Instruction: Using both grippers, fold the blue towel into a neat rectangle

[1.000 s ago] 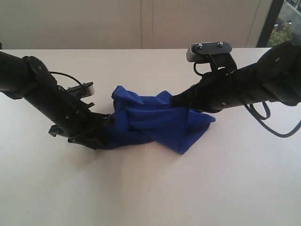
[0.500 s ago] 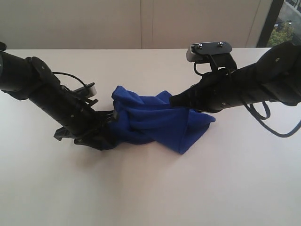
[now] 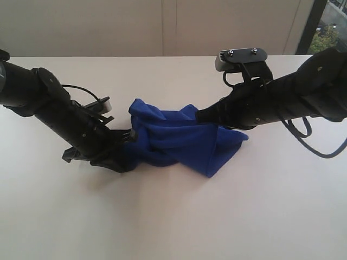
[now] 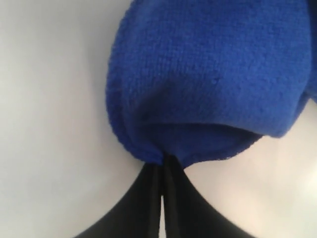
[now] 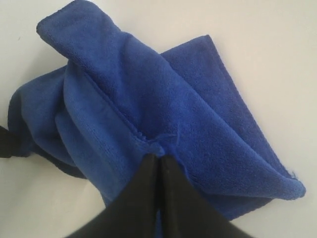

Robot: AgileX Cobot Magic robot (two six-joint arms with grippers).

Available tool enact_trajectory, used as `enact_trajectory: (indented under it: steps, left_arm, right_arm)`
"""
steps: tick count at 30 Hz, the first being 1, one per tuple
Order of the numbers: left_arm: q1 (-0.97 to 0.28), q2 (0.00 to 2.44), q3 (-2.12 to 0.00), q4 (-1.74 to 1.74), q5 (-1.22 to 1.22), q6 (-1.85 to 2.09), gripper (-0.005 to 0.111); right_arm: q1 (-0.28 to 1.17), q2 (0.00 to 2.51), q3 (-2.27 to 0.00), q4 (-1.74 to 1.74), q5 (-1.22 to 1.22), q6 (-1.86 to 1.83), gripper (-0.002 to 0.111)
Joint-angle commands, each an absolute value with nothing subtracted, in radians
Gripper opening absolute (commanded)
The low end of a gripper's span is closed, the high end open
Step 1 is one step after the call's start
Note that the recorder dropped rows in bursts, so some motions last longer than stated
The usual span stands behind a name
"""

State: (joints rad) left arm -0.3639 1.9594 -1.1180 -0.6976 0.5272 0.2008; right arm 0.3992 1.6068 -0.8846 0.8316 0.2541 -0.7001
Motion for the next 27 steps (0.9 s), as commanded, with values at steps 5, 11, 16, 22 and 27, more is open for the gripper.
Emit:
enact_trajectory:
  steps: [5, 11, 16, 22, 27]
  left_arm:
    - [-0.37, 1.975, -1.094, -0.498, 0.474, 0.204, 0.002]
    - [-0.37, 1.856, -1.094, -0.33, 0.504, 0.204, 0.0]
    - [-0.37, 1.758, -1.094, -0.21, 0.541, 0.194, 0.0]
    - [-0.37, 1.7, -1.094, -0.202, 0.547, 0.196, 0.0]
    - [-0.37, 1.682, -1.094, -0.202, 0.549, 0.201, 0.0]
  right_arm:
    - [0.397, 1.599, -0.883, 0.833, 0.251, -0.702, 0.0]
    - [0.397, 1.599, -0.883, 0.833, 0.251, -0.702, 0.0]
    - [0.397, 1.599, -0.883, 0.833, 0.251, -0.702, 0.0]
    - [0.397, 1.599, -0.883, 0.833, 0.251, -0.702, 0.0]
    - [0.397, 1.599, -0.883, 0.833, 0.251, -0.702, 0.0]
